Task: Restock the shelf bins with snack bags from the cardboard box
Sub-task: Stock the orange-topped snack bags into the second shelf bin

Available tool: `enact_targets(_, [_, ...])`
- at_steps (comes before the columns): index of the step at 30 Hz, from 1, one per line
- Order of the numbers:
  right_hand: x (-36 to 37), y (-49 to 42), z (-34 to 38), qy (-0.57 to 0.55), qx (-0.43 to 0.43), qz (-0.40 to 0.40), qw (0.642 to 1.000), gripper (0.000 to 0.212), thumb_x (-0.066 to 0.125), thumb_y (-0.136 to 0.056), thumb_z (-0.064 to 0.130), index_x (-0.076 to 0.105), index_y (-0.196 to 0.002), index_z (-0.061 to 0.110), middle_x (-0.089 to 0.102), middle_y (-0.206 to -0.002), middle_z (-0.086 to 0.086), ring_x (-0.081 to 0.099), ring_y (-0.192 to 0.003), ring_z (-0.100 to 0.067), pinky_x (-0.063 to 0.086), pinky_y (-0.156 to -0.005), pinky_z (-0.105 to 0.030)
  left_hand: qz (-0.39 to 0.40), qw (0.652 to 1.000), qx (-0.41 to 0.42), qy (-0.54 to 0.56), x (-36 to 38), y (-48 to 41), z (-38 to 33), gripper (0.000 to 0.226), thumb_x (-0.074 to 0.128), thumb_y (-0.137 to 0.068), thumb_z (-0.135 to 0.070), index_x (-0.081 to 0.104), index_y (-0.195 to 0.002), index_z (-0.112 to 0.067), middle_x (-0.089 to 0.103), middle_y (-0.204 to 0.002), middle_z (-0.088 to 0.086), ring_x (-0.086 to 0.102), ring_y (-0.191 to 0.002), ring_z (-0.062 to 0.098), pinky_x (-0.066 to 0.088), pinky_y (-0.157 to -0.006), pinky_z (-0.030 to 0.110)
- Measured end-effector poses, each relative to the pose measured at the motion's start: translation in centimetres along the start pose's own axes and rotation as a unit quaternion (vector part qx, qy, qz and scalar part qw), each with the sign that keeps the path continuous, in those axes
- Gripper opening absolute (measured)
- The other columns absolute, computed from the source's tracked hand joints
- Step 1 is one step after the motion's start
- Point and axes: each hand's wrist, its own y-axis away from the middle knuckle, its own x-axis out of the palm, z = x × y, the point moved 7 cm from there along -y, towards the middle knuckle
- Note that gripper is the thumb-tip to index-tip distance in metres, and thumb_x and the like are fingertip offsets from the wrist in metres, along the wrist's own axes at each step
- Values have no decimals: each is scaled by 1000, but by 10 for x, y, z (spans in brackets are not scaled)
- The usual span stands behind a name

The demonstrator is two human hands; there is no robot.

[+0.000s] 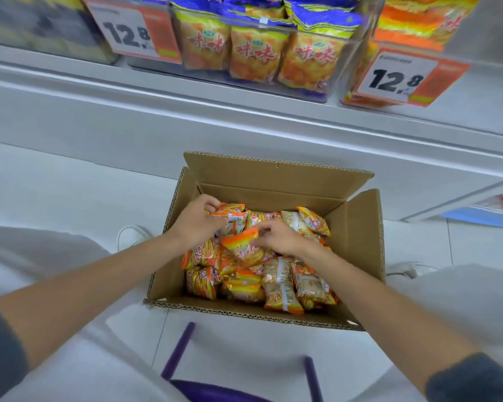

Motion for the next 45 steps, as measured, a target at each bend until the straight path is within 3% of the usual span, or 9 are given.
enact_targets(3, [-35,22,32,-115,-47,-50,991,20,70,-87,12,70,-105,4,72,-101,-15,68,-89,-19,54,-85,-32,73,994,-26,77,9,6,-8,80,78,-81,-25,31,-145,-17,40,-134,-7,46,-124,15,44,-86,21])
enact_targets(8, [-34,44,42,-197,-67,-41,977,42,72,-86,12,59,-126,8,68,-113,-12,67,-104,-23,54,-95,-36,185,974,-18,131,26,17,-13,46,74,-83,-20,58,-126,-19,69,-116,-1,65,-108,18,55,-88,33])
enact_targets(11, [-24,38,20,-110,-30,-42,993,57,76,-82,18,52,-134,14,65,-115,-5,64,-106,-18,50,-98,-33,130,986,-10,104,14,14,-6,41,72,-85,-18,57,-123,-17,66,-115,0,63,-101,14,50,-76,26])
enact_targets(14, [3,22,-11,10,17,38,999,57,75,-84,14,51,-136,7,57,-126,-7,55,-114,-17,46,-93,-22,101,990,-20,92,8,8,6,34,72,-86,-16,58,-117,-19,66,-115,2,62,-106,19,50,-90,35])
enact_targets(18, [37,-1,-43,127,55,121,983,70,76,-84,25,44,-143,7,47,-145,-7,45,-133,-21,39,-109,-32,118,989,-17,84,13,5,15,36,72,-86,-15,58,-118,-20,66,-112,-2,63,-103,14,52,-90,32])
enact_targets(30, [-28,11,-10,1,-11,-26,1000,20,62,-91,2,69,-110,-1,68,-87,-5,63,-76,-13,58,-71,-22,117,988,7,103,17,1,3,43,61,-94,-21,41,-132,-24,58,-115,-9,56,-102,6,48,-73,18])
enact_targets(38, [-108,99,76,-107,-106,-139,979,17,62,-91,2,67,-107,2,70,-92,-7,68,-81,-13,60,-75,-27,146,968,17,204,28,29,-72,76,53,-87,-61,22,-148,-30,38,-151,-3,42,-135,24,30,-111,60])
enact_targets(42, [-136,136,105,-120,-134,-205,962,21,64,-90,4,66,-111,0,68,-85,-4,66,-73,-7,57,-70,-23,104,975,116,155,33,47,-128,57,68,-80,-54,45,-123,-27,63,-122,2,62,-106,11,48,-99,39])
enact_targets(45, [-162,168,121,-136,-170,-191,957,38,73,-85,15,63,-121,13,65,-114,-6,64,-102,-15,56,-90,-33,67,973,155,156,23,49,-170,46,67,-86,-47,45,-122,-29,66,-112,-8,63,-99,10,49,-97,36])
